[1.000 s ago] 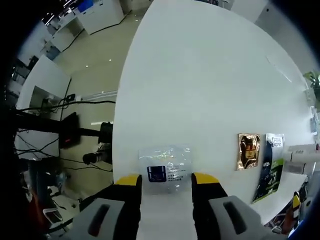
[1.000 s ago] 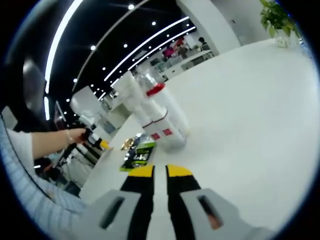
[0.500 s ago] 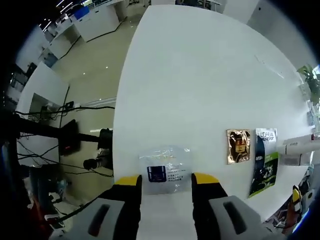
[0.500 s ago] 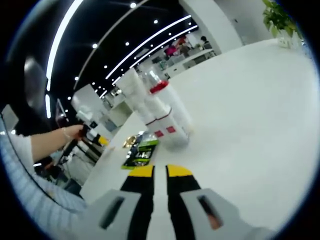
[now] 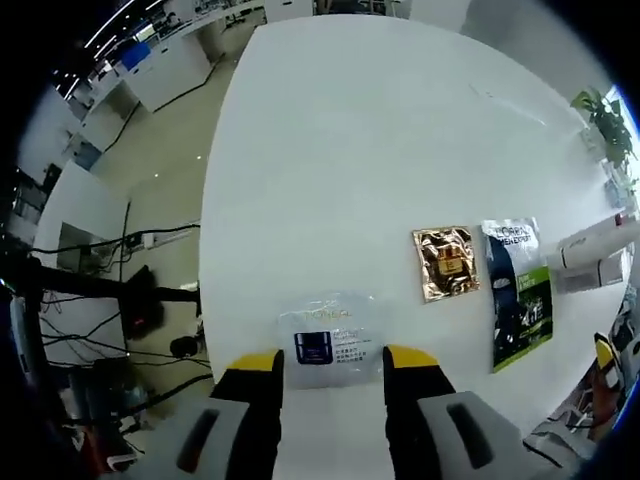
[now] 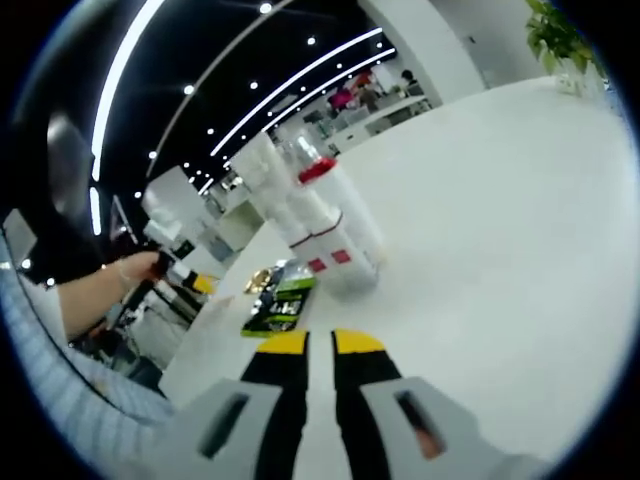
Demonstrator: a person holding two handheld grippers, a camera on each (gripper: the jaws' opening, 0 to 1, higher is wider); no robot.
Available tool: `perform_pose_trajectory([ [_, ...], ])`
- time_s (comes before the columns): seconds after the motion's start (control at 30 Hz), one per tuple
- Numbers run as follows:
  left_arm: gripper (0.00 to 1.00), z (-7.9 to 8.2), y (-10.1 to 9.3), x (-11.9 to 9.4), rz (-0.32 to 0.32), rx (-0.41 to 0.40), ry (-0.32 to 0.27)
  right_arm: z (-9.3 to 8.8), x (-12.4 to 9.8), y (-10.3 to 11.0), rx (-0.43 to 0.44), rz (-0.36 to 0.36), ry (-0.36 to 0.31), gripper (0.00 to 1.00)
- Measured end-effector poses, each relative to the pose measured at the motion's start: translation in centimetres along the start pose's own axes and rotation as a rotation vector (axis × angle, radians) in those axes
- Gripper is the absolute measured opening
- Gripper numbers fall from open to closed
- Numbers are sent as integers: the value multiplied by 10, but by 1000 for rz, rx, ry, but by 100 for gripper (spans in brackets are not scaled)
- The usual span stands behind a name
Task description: Arrange the skincare products in the storage area until every visible bottle or jar stands upright without overlapping.
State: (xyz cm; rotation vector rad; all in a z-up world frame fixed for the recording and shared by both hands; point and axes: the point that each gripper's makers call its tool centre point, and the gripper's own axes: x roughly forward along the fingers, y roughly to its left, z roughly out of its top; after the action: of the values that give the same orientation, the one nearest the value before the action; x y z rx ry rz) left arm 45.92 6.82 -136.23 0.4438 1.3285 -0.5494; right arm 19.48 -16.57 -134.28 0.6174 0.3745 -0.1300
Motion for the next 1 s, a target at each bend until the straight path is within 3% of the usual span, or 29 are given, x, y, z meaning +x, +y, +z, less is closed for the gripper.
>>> perform_pose_trajectory([
  [0.2,41,-4,-14,-2,-40,11,-28,-1,1,-3,4,-7,5,8],
  [0.6,41,-34,-54,8,-127,40,16,2,8,-5,14,-6,4,8],
  [0.9,41,-43,-84,9,-193,36,20,1,10,-5,10,-3,9,8],
  [1.0,41,-43,-86,9,-198,36,14,2,9,-7,15,-7,5,8],
])
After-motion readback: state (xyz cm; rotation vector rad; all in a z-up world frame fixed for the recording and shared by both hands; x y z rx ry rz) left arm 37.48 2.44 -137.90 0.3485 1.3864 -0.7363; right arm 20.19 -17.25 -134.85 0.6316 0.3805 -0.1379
